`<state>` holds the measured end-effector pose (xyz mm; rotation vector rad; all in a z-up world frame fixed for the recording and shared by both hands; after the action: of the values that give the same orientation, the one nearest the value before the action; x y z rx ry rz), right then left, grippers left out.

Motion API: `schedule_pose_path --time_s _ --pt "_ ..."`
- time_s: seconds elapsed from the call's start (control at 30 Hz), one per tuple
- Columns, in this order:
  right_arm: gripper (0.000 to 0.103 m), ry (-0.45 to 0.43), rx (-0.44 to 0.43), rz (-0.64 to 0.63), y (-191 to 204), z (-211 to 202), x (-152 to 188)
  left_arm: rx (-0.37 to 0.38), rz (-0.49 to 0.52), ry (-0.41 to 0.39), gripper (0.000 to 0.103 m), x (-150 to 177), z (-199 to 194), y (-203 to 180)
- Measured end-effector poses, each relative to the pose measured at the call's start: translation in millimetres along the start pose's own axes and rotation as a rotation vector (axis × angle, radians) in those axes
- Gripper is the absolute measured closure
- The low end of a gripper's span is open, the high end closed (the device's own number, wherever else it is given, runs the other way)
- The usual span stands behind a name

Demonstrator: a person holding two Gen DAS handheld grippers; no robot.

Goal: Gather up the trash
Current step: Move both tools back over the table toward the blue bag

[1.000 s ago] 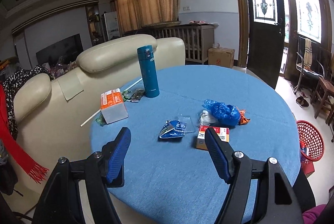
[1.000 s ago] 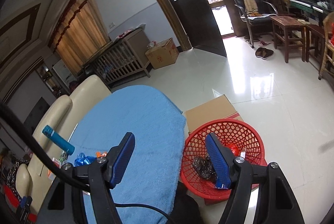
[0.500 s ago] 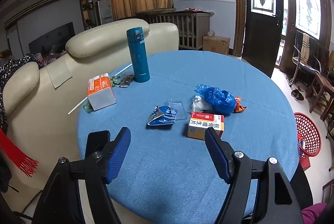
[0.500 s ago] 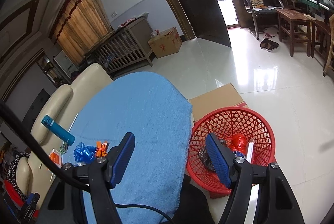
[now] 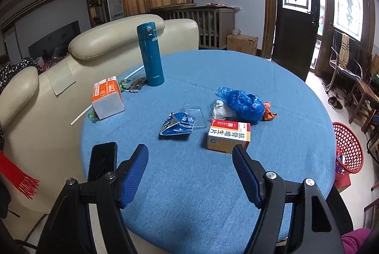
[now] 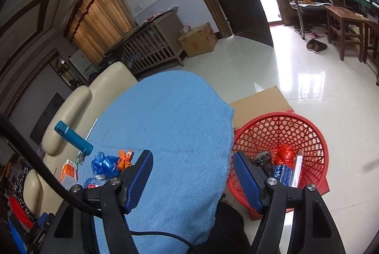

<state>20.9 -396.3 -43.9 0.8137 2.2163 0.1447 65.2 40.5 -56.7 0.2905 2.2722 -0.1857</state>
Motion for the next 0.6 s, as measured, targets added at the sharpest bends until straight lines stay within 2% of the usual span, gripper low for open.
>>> schedule_pose_path --time_s 0.4,0.6 --pt "0.029 0.088 -0.080 -0.144 67 27 30 0.010 -0.056 0.038 0.029 10 13 20" --pt "0.029 0.168 -0.170 -0.215 120 50 40 0.027 -0.066 0.059 0.029 15 20 21"
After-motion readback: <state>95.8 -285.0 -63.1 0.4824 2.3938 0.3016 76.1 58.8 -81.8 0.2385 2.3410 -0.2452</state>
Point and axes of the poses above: each gripper's, at about its wrist camera, not at the fingertips, and z roughly the way its jaws point, y to its left, x to its underside, the point moved 6 cm from there along z, roughly the way its jaws point, and after that the axes turned 8 degrees about x, right-handed, at the moved point
